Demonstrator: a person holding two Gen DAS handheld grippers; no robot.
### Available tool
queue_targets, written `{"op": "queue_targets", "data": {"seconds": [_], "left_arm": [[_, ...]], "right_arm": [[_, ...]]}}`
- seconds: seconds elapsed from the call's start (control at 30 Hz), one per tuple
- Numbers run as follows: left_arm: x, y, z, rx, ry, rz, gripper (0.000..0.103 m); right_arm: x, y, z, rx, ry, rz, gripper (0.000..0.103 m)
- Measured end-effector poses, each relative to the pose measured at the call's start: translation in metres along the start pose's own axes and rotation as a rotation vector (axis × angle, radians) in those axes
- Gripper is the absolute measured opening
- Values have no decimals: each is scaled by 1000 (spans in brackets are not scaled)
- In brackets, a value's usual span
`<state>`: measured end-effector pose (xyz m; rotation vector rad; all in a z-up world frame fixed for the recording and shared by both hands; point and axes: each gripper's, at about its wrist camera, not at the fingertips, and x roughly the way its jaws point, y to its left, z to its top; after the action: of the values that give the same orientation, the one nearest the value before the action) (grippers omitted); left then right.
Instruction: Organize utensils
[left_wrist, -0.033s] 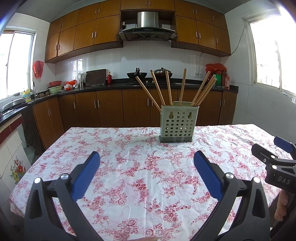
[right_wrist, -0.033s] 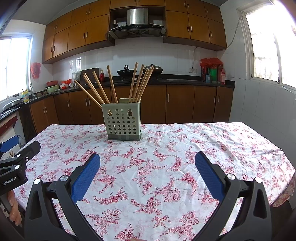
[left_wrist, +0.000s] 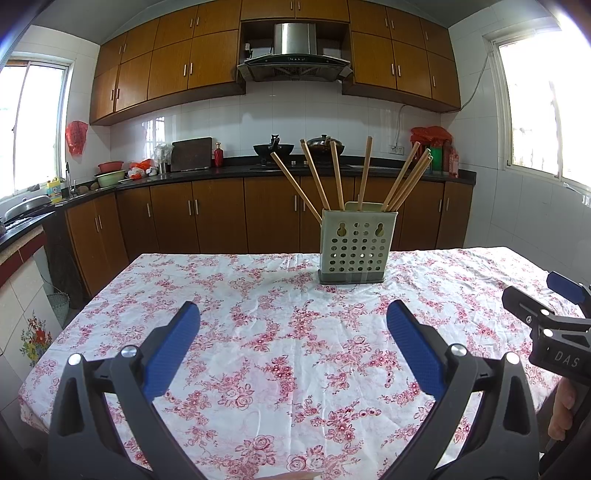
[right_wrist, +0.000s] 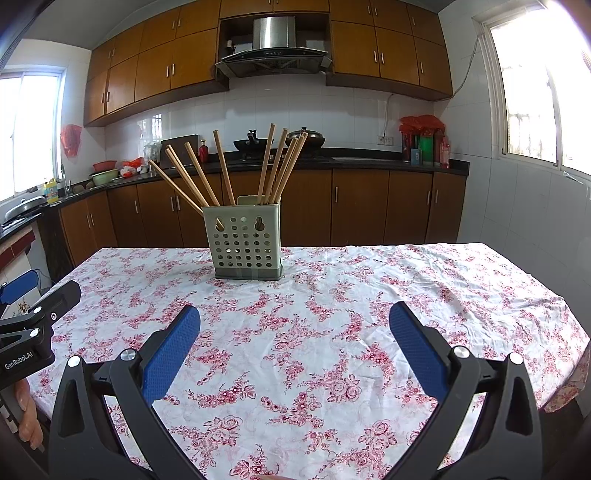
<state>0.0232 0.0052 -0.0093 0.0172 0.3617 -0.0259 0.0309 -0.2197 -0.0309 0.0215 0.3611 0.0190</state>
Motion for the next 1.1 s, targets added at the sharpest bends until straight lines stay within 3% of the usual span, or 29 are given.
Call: {"op": "queue_targets", "data": {"seconds": [1.1], "left_arm": [[2, 2, -5, 0, 3, -3, 99]], "right_arm": [[1, 0, 0, 3, 1, -1, 101]]}}
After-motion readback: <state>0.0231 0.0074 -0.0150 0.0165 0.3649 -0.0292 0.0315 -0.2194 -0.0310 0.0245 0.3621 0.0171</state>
